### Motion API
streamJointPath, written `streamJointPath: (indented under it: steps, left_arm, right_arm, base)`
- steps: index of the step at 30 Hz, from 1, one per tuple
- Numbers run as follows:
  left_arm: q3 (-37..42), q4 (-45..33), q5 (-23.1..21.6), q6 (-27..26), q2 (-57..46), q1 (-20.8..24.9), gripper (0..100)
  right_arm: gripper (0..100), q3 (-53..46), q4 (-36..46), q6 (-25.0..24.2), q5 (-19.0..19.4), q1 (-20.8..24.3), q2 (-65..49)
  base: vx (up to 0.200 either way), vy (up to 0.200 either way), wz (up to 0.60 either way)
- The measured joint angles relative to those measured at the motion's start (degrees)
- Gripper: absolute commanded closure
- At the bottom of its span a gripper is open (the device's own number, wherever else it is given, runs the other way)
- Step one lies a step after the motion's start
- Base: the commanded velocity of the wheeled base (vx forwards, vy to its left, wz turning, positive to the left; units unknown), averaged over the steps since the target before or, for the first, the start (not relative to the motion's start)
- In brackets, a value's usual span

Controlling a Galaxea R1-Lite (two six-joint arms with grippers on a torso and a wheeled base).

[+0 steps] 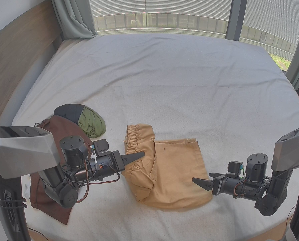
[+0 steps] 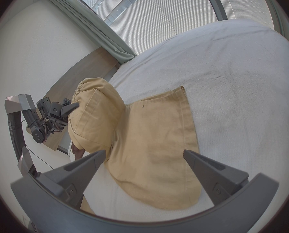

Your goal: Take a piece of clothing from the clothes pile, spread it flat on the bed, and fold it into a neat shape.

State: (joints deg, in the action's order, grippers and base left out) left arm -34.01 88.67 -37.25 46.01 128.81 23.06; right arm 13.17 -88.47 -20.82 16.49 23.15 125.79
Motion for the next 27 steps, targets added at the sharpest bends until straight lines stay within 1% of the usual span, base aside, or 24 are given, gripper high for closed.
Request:
streamJointPath:
  steps: [7, 13, 17, 22, 27]
  left_arm:
    - [-1.4, -0.1, 0.2, 3.2, 1.1, 2.4, 100]
    - [-2.8, -0.2, 0.3, 3.9, 2.8, 4.3, 100]
    - [-3.8, -0.2, 0.3, 4.2, 4.0, 5.0, 100]
    - [-5.7, -0.2, 0.7, 7.0, 5.5, 6.2, 100]
    - [-7.7, -0.2, 1.3, 8.6, 6.7, 7.6, 100]
  right_arm:
    - [0, 0.9, 0.0, -0.1, -0.2, -0.3, 0.0]
    - [0, 1.9, 0.0, -0.2, -0.3, -0.4, 0.0]
    - [0, 2.7, 0.0, -0.3, -1.2, -0.6, 0.1]
    - [0, 3.6, 0.0, -0.6, -1.7, -0.7, 0.1]
    - [0, 4.2, 0.0, -0.8, -1.8, -0.7, 0.1]
  base:
    - [0.000, 0.000, 0.00]
    - [0.000, 0.000, 0.00]
    - [0.000, 0.000, 0.00]
    - [0.000, 0.000, 0.00]
    - [0.000, 0.000, 0.00]
